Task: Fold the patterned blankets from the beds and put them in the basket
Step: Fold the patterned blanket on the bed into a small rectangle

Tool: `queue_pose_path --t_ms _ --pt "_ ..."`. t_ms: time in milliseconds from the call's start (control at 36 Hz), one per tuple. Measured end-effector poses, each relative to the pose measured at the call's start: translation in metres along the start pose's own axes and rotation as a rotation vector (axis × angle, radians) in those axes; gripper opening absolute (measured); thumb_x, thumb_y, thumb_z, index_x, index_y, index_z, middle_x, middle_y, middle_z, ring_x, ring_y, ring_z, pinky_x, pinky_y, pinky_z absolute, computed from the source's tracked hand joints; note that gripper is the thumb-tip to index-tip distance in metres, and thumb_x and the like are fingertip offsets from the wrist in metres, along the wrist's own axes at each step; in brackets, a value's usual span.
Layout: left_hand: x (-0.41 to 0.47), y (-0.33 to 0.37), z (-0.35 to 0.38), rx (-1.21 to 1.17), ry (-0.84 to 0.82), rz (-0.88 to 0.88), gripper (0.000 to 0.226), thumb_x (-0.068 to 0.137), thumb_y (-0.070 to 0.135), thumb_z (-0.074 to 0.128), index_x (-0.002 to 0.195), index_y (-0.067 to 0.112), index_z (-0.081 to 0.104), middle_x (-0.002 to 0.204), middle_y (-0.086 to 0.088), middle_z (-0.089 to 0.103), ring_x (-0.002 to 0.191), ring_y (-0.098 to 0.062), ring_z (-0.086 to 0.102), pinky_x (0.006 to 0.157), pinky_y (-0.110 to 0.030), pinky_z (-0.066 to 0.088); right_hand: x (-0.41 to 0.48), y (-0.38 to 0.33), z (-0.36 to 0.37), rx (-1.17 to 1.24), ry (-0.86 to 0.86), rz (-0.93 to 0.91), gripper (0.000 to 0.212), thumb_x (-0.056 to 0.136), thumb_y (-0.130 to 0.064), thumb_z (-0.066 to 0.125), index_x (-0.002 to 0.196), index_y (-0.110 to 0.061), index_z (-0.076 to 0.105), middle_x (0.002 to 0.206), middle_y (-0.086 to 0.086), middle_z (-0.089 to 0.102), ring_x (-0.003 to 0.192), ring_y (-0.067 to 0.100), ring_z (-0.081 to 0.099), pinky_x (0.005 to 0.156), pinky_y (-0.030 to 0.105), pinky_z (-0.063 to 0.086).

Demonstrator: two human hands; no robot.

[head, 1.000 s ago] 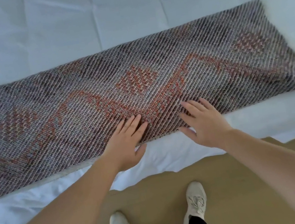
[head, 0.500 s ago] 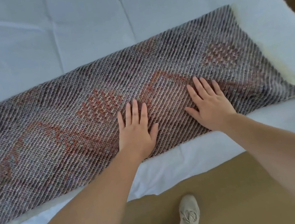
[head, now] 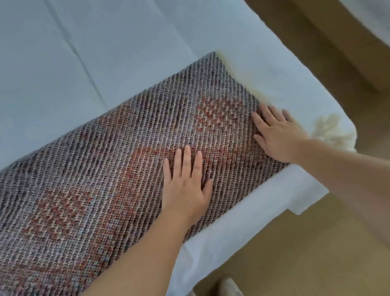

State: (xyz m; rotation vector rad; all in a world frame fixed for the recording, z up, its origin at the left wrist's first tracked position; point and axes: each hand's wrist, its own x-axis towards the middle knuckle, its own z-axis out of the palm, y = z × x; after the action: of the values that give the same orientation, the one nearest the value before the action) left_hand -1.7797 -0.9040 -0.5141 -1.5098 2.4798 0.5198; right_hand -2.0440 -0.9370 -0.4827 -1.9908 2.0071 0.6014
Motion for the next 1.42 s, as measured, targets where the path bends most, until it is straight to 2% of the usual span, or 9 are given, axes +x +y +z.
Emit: queue_pose_path --t_ms 139,333,611,722,861,1000,1111,1222,1417 --pt "0.025 0.029 -0.007 -0.028 0.002 0.043 0.067 0.098 0.052 0.011 0.151 0.017 -0.013 0.159 -0.009 -0.018 0.145 -0.026 -0.022 0.117 -0.049 -0.011 0.022 0.017 -0.04 0.133 0.059 -0.059 0.063 0.101 -0.036 0.039 0.153 -0.014 0.011 0.16 0.011 0.012 0.146 0.028 0.015 0.119 0.041 0.014" --pt "0.073 0.086 -0.015 -0.063 -0.002 0.012 0.067 0.098 0.051 0.01 0.149 0.018 -0.016 0.158 -0.01 -0.022 0.144 -0.028 -0.024 0.117 -0.049 -0.013 0.089 0.052 -0.082 0.254 0.055 -0.173 0.06 0.1 -0.03 0.042 0.152 -0.019 0.014 0.159 0.009 0.017 0.134 0.034 0.039 0.106 0.044 0.036" --pt "0.131 0.187 -0.028 -0.19 -0.053 -0.444 0.071 0.096 0.054 0.008 0.149 0.015 -0.018 0.156 -0.017 -0.023 0.142 -0.033 -0.026 0.115 -0.053 -0.015 0.184 0.059 -0.128 0.259 0.035 -0.529 0.051 0.1 -0.022 0.041 0.148 -0.014 0.025 0.15 0.011 0.033 0.126 0.034 0.046 0.098 0.045 0.043" --pt "0.148 0.216 -0.034 -0.264 -0.055 -0.581 0.074 0.094 0.056 0.013 0.144 0.016 -0.025 0.155 -0.019 -0.025 0.141 -0.035 -0.028 0.112 -0.057 -0.018 0.203 0.046 -0.133 0.283 0.01 -0.632 0.04 0.099 -0.02 0.044 0.137 -0.012 0.037 0.136 0.012 0.045 0.105 0.031 0.055 0.081 0.038 0.045" --pt "0.165 0.244 -0.039 -0.318 -0.11 -0.714 0.087 0.092 0.055 0.026 0.141 0.017 -0.034 0.146 -0.023 -0.039 0.138 -0.041 -0.032 0.109 -0.066 -0.01 0.215 0.029 -0.132 0.261 -0.008 -0.664 0.034 0.095 -0.019 0.05 0.127 -0.013 0.041 0.103 0.009 0.058 0.088 0.027 0.056 0.073 0.042 0.05" --pt "0.179 0.267 -0.04 -0.384 -0.156 -0.766 0.093 0.091 0.039 0.038 0.134 0.021 -0.043 0.145 -0.025 -0.041 0.136 -0.044 -0.033 0.107 -0.071 -0.006 0.228 0.024 -0.132 0.219 -0.006 -0.642 0.035 0.088 -0.017 0.055 0.122 -0.01 0.045 0.101 0.01 0.057 0.094 0.03 0.054 0.073 0.037 0.045" --pt "0.183 0.269 -0.042 -0.415 -0.221 -0.757 0.084 0.089 0.035 0.045 0.147 0.033 -0.017 0.144 -0.025 -0.042 0.136 -0.047 -0.03 0.105 -0.074 0.0 0.224 0.021 -0.139 0.245 -0.015 -0.634 0.02 0.084 -0.007 0.057 0.104 -0.005 0.057 0.101 0.012 0.057 0.088 0.028 0.055 0.069 0.035 0.044" --pt "0.185 0.262 -0.056 -0.432 -0.246 -0.804 0.082 0.085 0.013 0.051 0.149 0.028 0.003 0.147 -0.023 -0.038 0.14 -0.047 -0.018 0.106 -0.072 0.013 0.212 0.025 -0.153 0.252 0.005 -0.656 0.022 0.084 -0.001 0.054 0.106 -0.002 0.052 0.098 0.014 0.056 0.087 0.03 0.054 0.067 0.037 0.044" --pt "0.159 0.266 -0.081 -0.465 -0.234 -0.871 0.057 0.086 0.019 0.053 0.138 0.018 0.029 0.155 -0.024 -0.006 0.118 -0.037 0.038 0.088 -0.048 0.046 0.186 0.022 -0.209 0.231 -0.013 -0.737 0.017 0.08 -0.003 0.05 0.093 -0.014 0.049 0.088 0.005 0.053 0.079 0.026 0.051 0.058 0.031 0.038"
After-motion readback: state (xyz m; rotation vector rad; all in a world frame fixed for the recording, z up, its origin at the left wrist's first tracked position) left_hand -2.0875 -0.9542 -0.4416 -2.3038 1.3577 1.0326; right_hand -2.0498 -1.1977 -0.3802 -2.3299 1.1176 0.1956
